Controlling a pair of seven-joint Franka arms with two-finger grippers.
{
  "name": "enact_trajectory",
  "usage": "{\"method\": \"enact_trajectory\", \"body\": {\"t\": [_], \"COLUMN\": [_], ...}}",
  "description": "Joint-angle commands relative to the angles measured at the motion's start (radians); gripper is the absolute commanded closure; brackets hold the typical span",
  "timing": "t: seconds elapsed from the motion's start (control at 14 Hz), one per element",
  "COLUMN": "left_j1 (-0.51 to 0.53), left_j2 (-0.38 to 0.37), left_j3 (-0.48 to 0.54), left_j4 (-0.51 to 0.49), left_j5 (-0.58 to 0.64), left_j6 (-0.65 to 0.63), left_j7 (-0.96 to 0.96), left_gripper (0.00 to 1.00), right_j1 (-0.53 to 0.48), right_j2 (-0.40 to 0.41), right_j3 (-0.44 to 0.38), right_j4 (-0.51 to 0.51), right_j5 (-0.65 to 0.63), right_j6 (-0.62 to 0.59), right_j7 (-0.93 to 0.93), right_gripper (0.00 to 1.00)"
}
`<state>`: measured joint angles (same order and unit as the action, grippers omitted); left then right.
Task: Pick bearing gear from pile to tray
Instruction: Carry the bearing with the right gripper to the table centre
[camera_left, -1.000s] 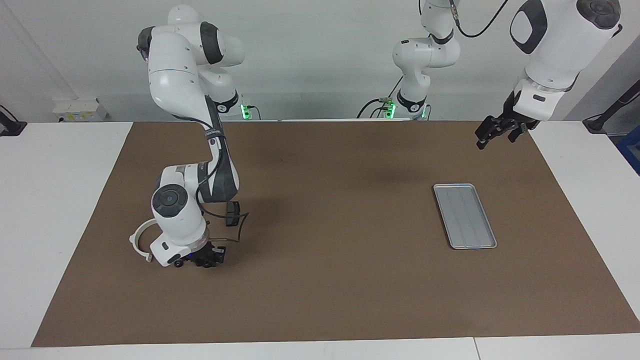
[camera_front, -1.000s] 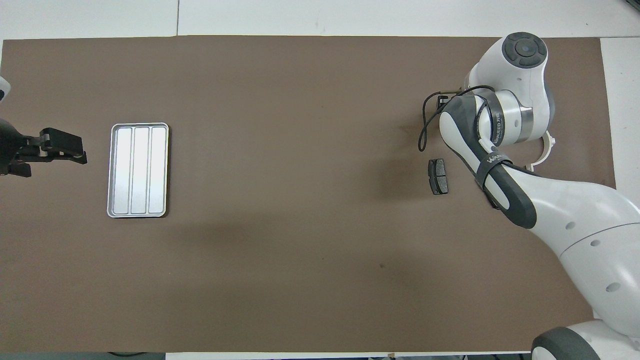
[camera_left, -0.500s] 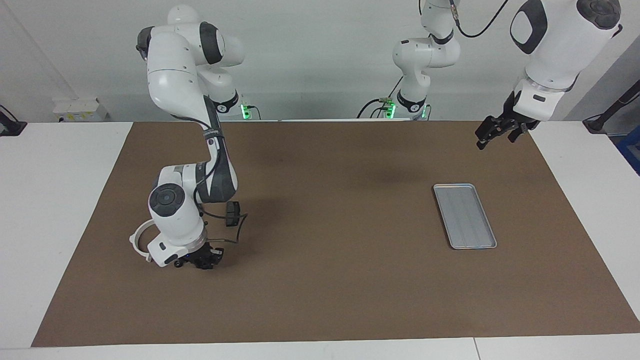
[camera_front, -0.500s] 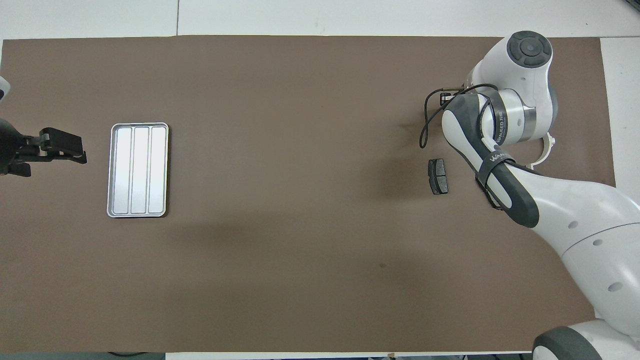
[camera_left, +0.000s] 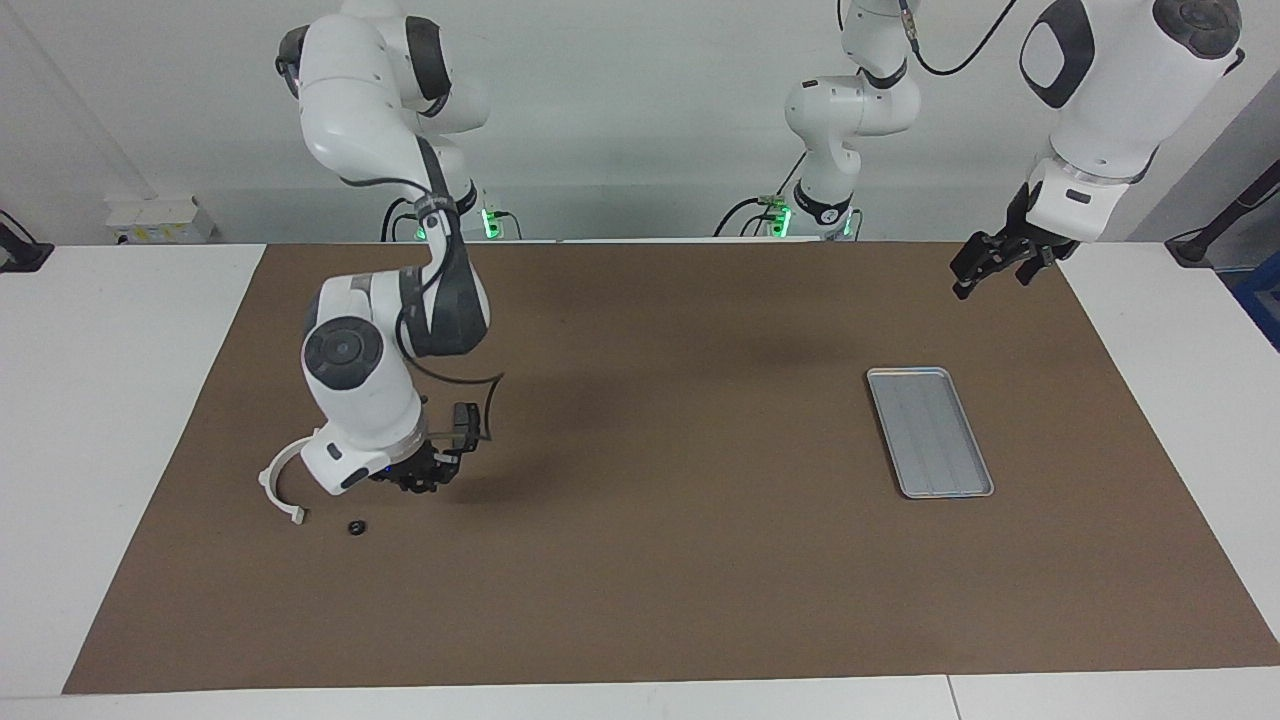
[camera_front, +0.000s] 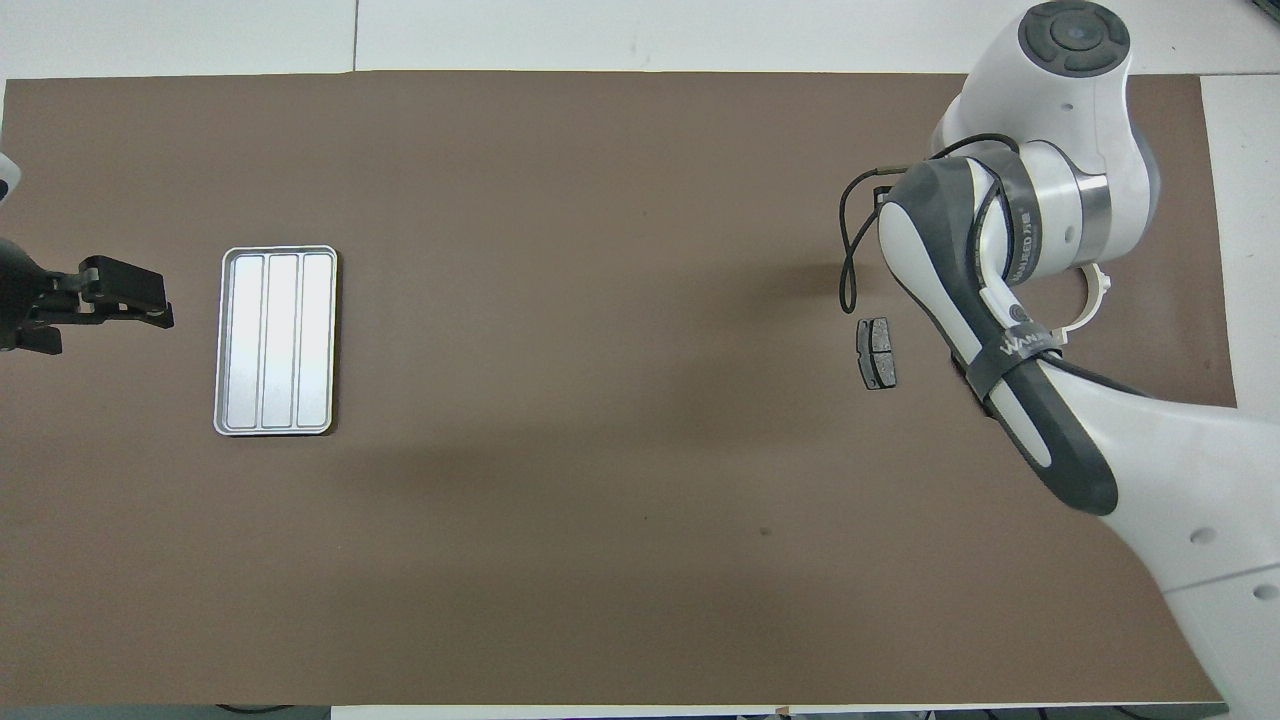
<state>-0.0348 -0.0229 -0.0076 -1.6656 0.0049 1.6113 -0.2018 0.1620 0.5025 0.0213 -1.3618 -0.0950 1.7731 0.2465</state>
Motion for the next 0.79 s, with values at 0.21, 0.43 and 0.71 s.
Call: {"method": "enact_trajectory", "body": {"t": [0.21,0.43,0.71], "left_j1": [-0.005,-0.005,-0.005], "left_j2": [-0.012,-0.012,-0.012], "left_j3": [0.005,0.005,0.005], "left_j4": [-0.011,-0.011,-0.011], "left_j5": [-0.008,-0.008,-0.008], "left_j6": [-0.007,-0.007,-0.008], "left_j7": [0.007,0.007,0.007], "left_gripper": [0.0,0.0,0.0], "right_j1": [0.204,0.342,0.468], "right_j2": [-0.09,-0.088,-0.044], "right_j3": [0.026,0.029,0.029], "right_j4": [0.108,0.127,0.104], "right_j5": [0.139,0.187,0.179], "right_j6": [-0.227,-0.149,-0.029], "right_j7": [0.53,0.837,1.005], "right_gripper": [1.0,1.0,1.0]}}
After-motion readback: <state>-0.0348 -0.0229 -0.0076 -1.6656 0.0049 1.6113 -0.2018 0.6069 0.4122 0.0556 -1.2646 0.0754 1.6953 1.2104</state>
